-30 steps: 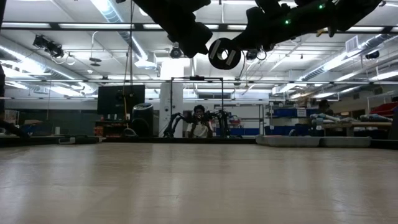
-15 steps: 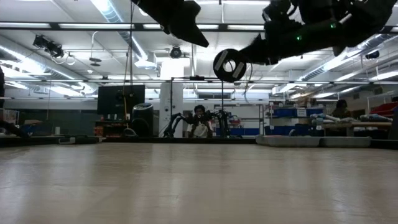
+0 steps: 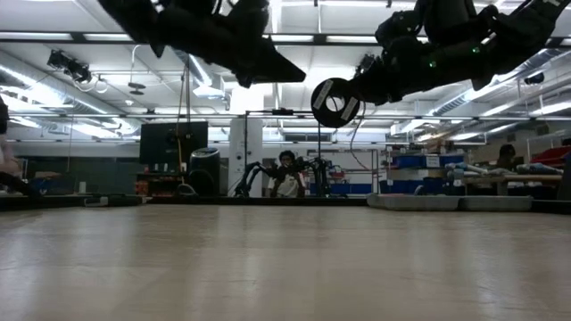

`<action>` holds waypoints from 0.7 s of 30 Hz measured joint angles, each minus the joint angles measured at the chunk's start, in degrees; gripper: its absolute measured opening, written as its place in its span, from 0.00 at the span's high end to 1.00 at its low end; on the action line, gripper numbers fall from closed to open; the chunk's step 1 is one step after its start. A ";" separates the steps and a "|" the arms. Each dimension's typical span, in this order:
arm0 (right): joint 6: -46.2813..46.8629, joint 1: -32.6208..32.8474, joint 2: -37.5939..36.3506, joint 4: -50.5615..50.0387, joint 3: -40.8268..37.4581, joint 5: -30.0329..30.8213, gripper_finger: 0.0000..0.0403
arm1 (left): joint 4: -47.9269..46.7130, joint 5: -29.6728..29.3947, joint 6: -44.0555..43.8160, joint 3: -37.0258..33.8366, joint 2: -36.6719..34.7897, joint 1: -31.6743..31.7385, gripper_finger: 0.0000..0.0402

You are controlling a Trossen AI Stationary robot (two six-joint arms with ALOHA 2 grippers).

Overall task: Coil cords
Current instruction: Coil the red cable wire onto the black spool

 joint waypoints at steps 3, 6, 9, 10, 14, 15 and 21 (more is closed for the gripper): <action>0.63 -0.71 -0.02 0.12 0.00 -0.76 1.00 | 5.45 4.19 -3.64 -2.91 -0.12 2.49 0.91; 0.64 -0.79 -0.02 0.81 0.00 -1.38 1.00 | 8.69 6.62 -7.02 -4.55 -0.18 4.34 0.91; 0.70 -0.62 -0.02 2.92 0.00 -1.70 1.00 | 13.03 10.17 -9.65 -6.64 -0.23 5.42 0.89; 0.78 -0.45 -0.02 3.96 0.00 -1.68 1.00 | 14.74 11.32 -10.14 -7.25 -0.23 5.67 0.88; 0.96 0.21 -0.02 8.02 0.02 -1.57 1.00 | 17.75 12.26 -11.38 -8.46 -0.25 5.89 0.82; 0.96 0.28 -0.02 8.67 0.02 -1.60 1.00 | 17.59 12.28 -11.38 -8.47 -0.20 5.88 0.81; 1.38 0.31 0.00 11.90 0.02 -0.81 1.00 | 17.75 12.28 -11.31 -8.48 -0.19 5.75 0.79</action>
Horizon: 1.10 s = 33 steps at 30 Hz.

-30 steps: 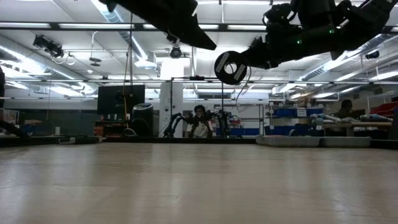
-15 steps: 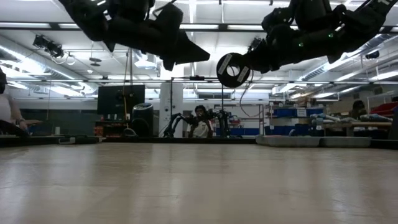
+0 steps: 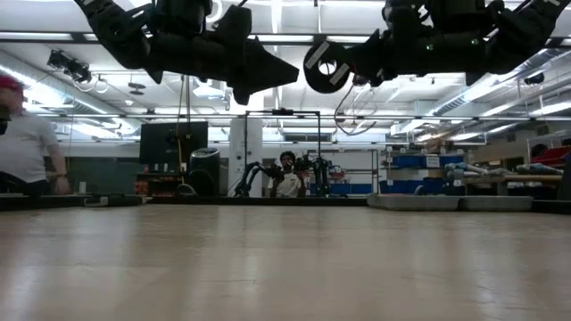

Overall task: Coil cords
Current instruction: Coil the red cable wire onto the black spool

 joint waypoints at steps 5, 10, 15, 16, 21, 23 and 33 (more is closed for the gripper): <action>0.73 0.29 0.00 2.11 0.01 0.76 1.00 | 2.16 2.28 0.05 0.00 0.00 -0.03 0.79; 1.35 0.29 0.00 3.35 0.02 0.84 1.00 | 3.13 2.48 0.28 0.75 0.00 -0.28 0.79; 1.38 0.56 0.00 5.20 0.02 0.83 1.00 | 3.88 2.42 3.30 2.09 0.00 -1.04 0.79; 1.38 0.65 0.00 5.32 0.02 0.83 1.00 | 3.89 2.40 3.76 2.39 0.00 -1.07 0.79; 1.38 1.36 0.02 5.70 0.02 1.28 1.00 | 3.85 1.39 4.46 3.34 0.00 -1.14 0.79; 1.38 1.59 0.02 5.79 0.02 1.38 0.99 | 3.83 0.92 4.46 3.53 0.01 -1.16 0.79; 1.32 2.11 0.02 6.24 0.02 1.76 0.99 | 4.10 0.55 4.58 3.56 0.02 -1.59 0.79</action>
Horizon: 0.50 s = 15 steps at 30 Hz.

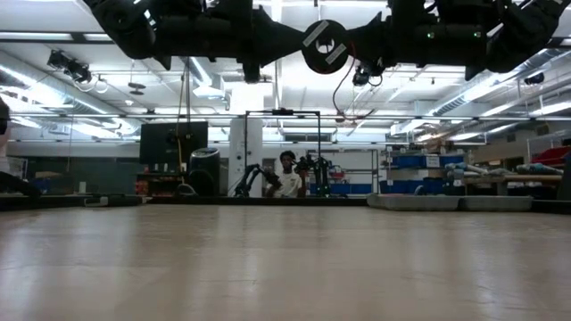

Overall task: Coil cords
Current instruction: Coil the red cable wire onto the black spool

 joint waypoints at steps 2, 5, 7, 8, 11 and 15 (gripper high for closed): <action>-0.17 0.04 0.00 -0.04 0.02 0.39 0.99 | 0.01 -0.22 0.09 0.00 0.00 -0.24 0.79; -0.46 0.04 0.00 -0.17 0.02 0.43 0.99 | -0.17 0.04 0.10 0.01 0.02 -0.29 0.79; -0.48 -0.03 0.00 -0.30 0.02 0.40 0.99 | -0.19 0.63 0.10 0.02 0.02 -0.27 0.79; -0.48 -0.14 0.00 -0.51 0.04 0.36 0.99 | -0.14 0.88 0.11 0.03 0.02 -0.27 0.79; -0.48 -0.54 0.00 -1.67 0.04 0.36 0.99 | 0.00 0.95 0.10 0.07 0.02 -0.27 0.79; -0.48 -0.72 0.00 -2.67 0.04 0.59 0.99 | 0.03 2.49 0.10 0.07 0.02 -0.27 0.79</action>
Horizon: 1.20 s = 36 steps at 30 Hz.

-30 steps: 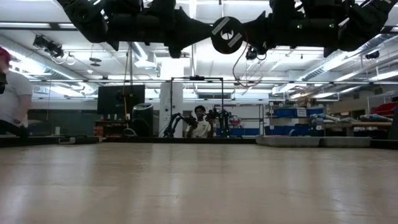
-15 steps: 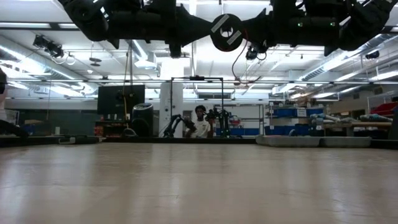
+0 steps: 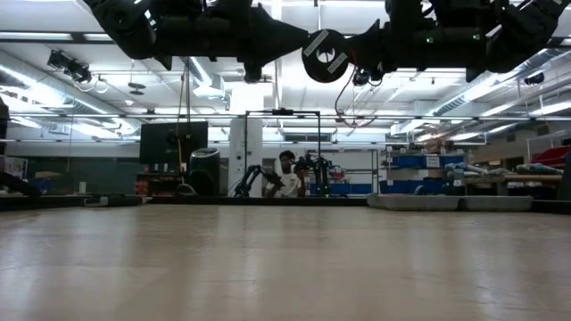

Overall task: Coil cords
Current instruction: Coil the red cable wire onto the black spool

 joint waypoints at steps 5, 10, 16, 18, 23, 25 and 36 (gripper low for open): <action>-0.02 0.00 0.00 -0.12 0.00 0.30 0.99 | -0.25 0.32 0.03 0.02 -0.20 0.00 0.79; -0.04 0.03 0.00 -0.17 0.00 -0.49 0.99 | -0.31 -0.97 1.50 0.02 -0.63 0.00 0.79; -0.60 0.13 0.00 0.44 0.00 -2.72 0.99 | -0.63 -1.96 2.40 0.02 -0.74 0.00 0.79; -0.88 0.13 0.00 1.66 0.00 -2.78 0.99 | -0.73 -1.94 2.40 0.02 -0.74 0.00 0.79; -1.62 0.13 0.00 5.04 0.02 -2.83 0.99 | -1.25 -1.91 2.26 0.02 -0.74 0.00 0.79; -1.62 0.13 0.00 6.22 0.00 -3.04 0.99 | -1.26 -1.91 2.14 0.02 -0.74 0.00 0.79; -1.73 1.68 1.92 7.78 3.02 -3.16 0.99 | 1.76 -1.73 -0.62 -0.01 -0.42 -0.38 0.79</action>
